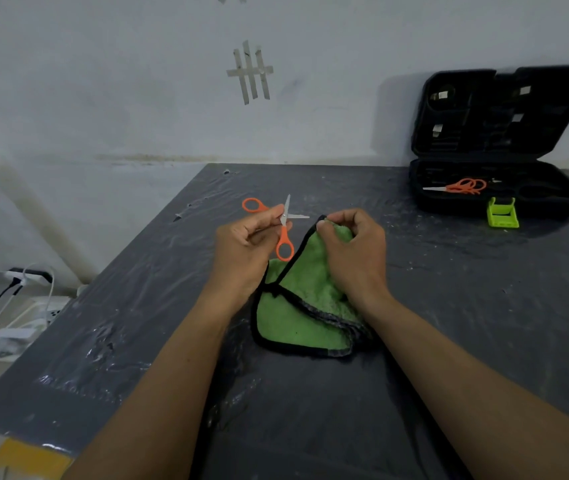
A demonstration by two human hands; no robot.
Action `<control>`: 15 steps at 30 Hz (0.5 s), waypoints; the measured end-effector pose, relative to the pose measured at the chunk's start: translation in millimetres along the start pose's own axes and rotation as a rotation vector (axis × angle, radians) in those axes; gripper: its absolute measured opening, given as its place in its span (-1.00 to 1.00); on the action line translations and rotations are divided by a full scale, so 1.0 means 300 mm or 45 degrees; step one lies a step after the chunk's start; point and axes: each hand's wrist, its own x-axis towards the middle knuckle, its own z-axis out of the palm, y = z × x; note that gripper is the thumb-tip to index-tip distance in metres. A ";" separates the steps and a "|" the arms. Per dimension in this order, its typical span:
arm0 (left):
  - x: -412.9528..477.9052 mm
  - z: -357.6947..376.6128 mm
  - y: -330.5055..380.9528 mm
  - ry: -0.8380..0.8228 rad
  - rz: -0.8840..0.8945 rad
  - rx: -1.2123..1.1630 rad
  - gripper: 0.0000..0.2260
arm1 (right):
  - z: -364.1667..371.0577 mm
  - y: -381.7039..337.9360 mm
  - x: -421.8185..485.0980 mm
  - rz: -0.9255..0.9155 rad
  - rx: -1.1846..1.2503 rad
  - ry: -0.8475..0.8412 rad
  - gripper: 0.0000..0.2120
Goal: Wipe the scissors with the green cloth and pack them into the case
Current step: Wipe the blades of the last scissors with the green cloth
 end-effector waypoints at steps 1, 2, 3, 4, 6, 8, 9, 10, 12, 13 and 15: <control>0.002 0.001 -0.003 0.034 0.029 0.028 -0.71 | -0.001 -0.001 -0.001 -0.007 0.006 -0.003 -0.91; 0.002 0.002 -0.005 0.065 0.060 0.061 -0.72 | -0.002 -0.003 -0.003 -0.009 0.015 -0.007 -0.91; 0.001 0.002 -0.009 0.093 0.091 0.093 -0.75 | -0.004 -0.005 -0.005 -0.010 0.030 -0.017 -0.91; -0.003 0.003 -0.011 0.112 0.121 0.123 -0.79 | -0.004 -0.008 -0.008 -0.011 0.043 -0.027 -0.91; -0.008 0.002 -0.017 0.129 0.153 0.191 -0.87 | -0.004 -0.013 -0.014 -0.024 0.053 -0.049 -0.92; -0.007 0.000 -0.022 0.151 0.164 0.259 -0.92 | -0.003 -0.017 -0.019 -0.052 0.053 -0.066 -0.93; -0.006 0.001 -0.022 0.169 0.167 0.273 -0.92 | -0.003 -0.020 -0.020 -0.066 0.057 -0.073 -0.93; -0.005 0.000 -0.023 0.193 0.166 0.280 -0.92 | -0.002 -0.022 -0.022 -0.080 0.062 -0.080 -0.93; -0.005 0.000 -0.021 0.242 0.126 0.268 -0.91 | -0.002 -0.025 -0.025 -0.100 0.072 -0.096 -0.93; -0.003 -0.001 -0.022 0.269 0.081 0.236 -0.91 | -0.002 -0.027 -0.028 -0.105 0.075 -0.106 -0.93; 0.001 -0.004 -0.021 0.316 -0.021 0.131 -0.90 | -0.003 -0.029 -0.032 -0.124 0.079 -0.123 -0.93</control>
